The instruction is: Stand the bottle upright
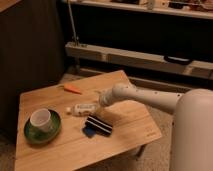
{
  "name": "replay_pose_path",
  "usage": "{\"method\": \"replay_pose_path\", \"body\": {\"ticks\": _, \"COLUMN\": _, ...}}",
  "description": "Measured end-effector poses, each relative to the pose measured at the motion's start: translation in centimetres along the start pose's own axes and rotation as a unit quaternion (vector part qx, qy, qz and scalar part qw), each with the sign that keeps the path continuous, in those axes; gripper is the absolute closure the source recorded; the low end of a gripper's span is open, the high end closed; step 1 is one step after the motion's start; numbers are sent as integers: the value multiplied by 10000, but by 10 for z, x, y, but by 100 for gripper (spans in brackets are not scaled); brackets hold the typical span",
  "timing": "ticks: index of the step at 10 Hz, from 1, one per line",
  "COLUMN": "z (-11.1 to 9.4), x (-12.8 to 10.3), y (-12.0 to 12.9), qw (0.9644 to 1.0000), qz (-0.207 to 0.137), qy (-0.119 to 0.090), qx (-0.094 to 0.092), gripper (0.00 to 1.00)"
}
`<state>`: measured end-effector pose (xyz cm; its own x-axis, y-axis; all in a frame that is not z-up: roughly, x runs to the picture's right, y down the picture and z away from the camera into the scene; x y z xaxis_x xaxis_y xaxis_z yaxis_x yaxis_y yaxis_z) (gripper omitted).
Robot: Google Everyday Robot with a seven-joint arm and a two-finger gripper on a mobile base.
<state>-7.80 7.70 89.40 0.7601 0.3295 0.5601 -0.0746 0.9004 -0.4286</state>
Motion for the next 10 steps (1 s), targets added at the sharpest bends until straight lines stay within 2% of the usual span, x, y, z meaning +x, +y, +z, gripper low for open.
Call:
{"method": "replay_pose_path", "body": {"ticks": 3, "z": 23, "x": -17, "y": -1, "qw": 9992, "qz": -188, "qy": -2, "qx": -360, "gripper": 20}}
{"method": "replay_pose_path", "body": {"ticks": 6, "z": 38, "x": -30, "y": 3, "qw": 9971, "qz": -337, "qy": 87, "qx": -678, "gripper": 20}}
{"method": "replay_pose_path", "body": {"ticks": 9, "z": 46, "x": -37, "y": 10, "qw": 9952, "qz": -362, "qy": 155, "qx": -899, "gripper": 20}}
{"method": "replay_pose_path", "body": {"ticks": 10, "z": 47, "x": -38, "y": 13, "qw": 9950, "qz": -352, "qy": 142, "qx": -922, "gripper": 20}}
